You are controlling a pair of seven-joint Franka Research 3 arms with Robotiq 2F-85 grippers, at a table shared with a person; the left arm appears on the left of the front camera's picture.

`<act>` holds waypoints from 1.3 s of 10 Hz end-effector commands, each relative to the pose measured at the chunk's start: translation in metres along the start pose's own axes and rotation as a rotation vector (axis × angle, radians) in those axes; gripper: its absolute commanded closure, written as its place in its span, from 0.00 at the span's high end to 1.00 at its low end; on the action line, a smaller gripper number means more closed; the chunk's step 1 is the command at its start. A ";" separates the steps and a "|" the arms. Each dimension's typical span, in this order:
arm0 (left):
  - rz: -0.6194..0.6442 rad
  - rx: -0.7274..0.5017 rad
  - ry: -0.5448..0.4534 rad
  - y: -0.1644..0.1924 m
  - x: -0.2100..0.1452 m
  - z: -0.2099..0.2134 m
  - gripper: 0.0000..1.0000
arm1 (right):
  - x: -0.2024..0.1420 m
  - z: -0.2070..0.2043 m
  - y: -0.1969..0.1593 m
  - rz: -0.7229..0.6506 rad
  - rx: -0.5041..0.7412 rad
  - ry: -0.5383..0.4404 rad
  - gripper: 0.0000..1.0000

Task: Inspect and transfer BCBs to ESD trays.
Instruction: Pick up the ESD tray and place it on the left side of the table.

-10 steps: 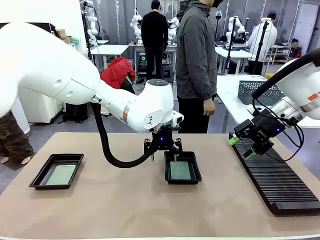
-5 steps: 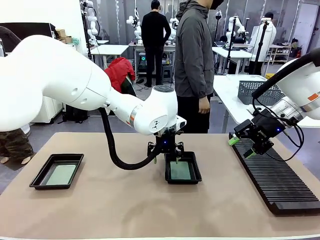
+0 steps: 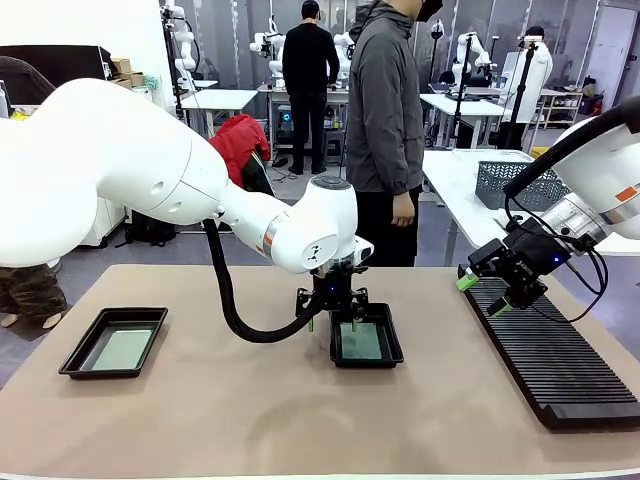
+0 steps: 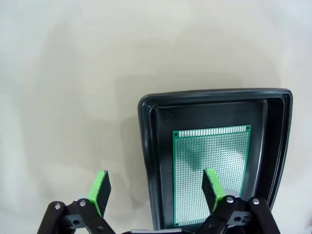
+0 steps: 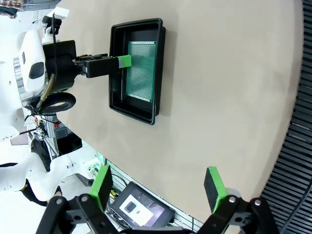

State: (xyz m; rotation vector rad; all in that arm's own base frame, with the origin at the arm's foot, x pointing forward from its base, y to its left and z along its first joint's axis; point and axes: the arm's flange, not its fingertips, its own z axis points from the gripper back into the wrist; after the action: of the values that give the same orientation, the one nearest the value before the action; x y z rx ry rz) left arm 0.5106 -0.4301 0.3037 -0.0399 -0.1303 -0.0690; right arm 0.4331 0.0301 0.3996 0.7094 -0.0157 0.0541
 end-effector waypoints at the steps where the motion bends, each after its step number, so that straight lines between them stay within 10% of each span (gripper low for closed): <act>1: -0.008 -0.002 -0.003 0.000 0.000 0.000 1.00 | 0.001 -0.001 0.001 -0.020 -0.009 -0.012 1.00; 5: -0.002 -0.001 -0.001 -0.001 0.000 0.000 1.00 | 0.001 -0.001 0.001 -0.020 -0.009 -0.012 1.00; 13: -0.009 -0.031 0.035 0.010 -0.001 0.005 0.63 | 0.001 -0.001 0.001 -0.020 -0.009 -0.012 1.00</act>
State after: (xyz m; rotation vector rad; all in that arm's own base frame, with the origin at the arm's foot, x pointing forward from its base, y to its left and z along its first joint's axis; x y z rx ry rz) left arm 0.5116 -0.4294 0.3038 -0.0549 -0.1162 -0.0651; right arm 0.4331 0.0301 0.3996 0.7094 -0.0157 0.0541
